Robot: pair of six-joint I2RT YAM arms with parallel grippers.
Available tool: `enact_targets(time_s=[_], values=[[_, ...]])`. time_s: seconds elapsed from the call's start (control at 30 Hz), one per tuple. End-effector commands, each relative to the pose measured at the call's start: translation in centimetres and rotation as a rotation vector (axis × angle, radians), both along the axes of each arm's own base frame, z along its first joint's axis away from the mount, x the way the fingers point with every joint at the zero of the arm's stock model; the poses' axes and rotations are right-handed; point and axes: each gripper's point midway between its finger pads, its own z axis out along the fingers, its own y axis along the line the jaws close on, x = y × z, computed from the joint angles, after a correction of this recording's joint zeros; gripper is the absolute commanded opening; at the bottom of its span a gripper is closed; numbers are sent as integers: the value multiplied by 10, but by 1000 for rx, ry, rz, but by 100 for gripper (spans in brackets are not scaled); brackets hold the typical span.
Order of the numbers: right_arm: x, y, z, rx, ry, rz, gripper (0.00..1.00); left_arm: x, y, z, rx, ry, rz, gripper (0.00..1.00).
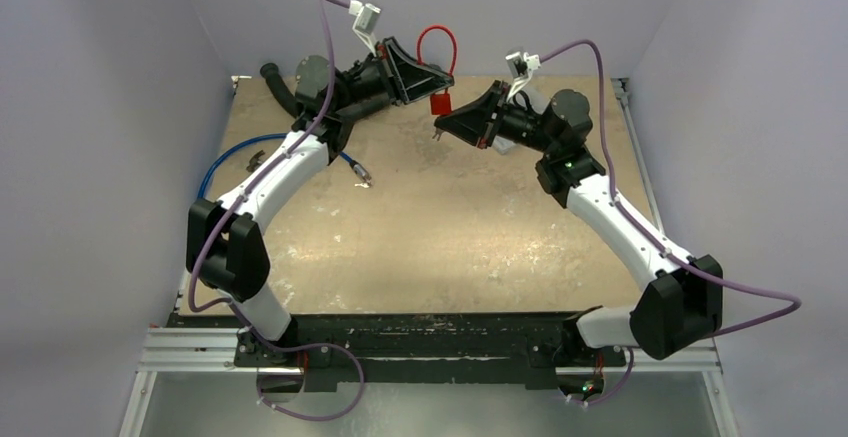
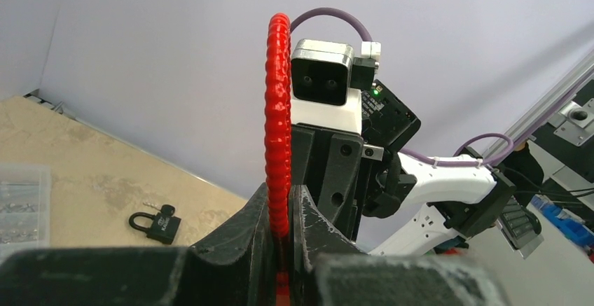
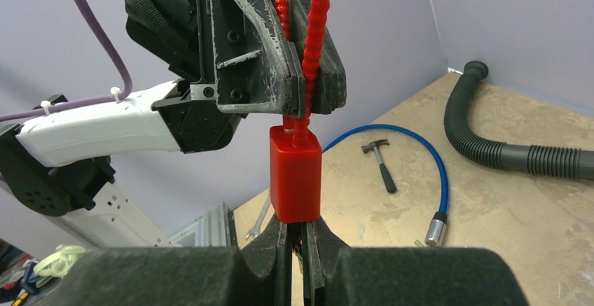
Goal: Lock with the key
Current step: Lock the lock.
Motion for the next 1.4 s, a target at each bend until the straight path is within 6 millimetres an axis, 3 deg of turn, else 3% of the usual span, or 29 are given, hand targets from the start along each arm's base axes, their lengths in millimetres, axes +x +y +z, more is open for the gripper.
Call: enact_targets(time_s=[0.0,0.13,0.37,0.47,0.6,0.8,1.1,1.2,1.27,1.37], values=[[-25,9,-20,-45,70,78,0,5,16,69,-167,-146,136,0],[-19,9,-26,-77,62,45,0,9,20,71,-174,-133,183,0],[-58,27,-32,-94,28,229,0,4,20,77,-199,-186,151,0],[-66,28,-36,-99,47,262,0,-1,20,83,-208,-255,151,0],[-54,24,-37,-124,59,185,0,9,31,83,-209,-272,266,0],[-37,14,-24,-126,19,108,0,3,30,58,-113,-265,266,0],[-23,2,-39,-223,-12,-7,0,8,52,43,-58,-178,311,0],[-25,4,-38,-218,-19,14,0,9,56,43,-78,-161,330,7],[-31,7,-37,-205,-22,61,0,7,57,46,-91,-177,332,0],[-46,12,-42,-165,30,150,0,9,62,57,-132,-195,350,0]])
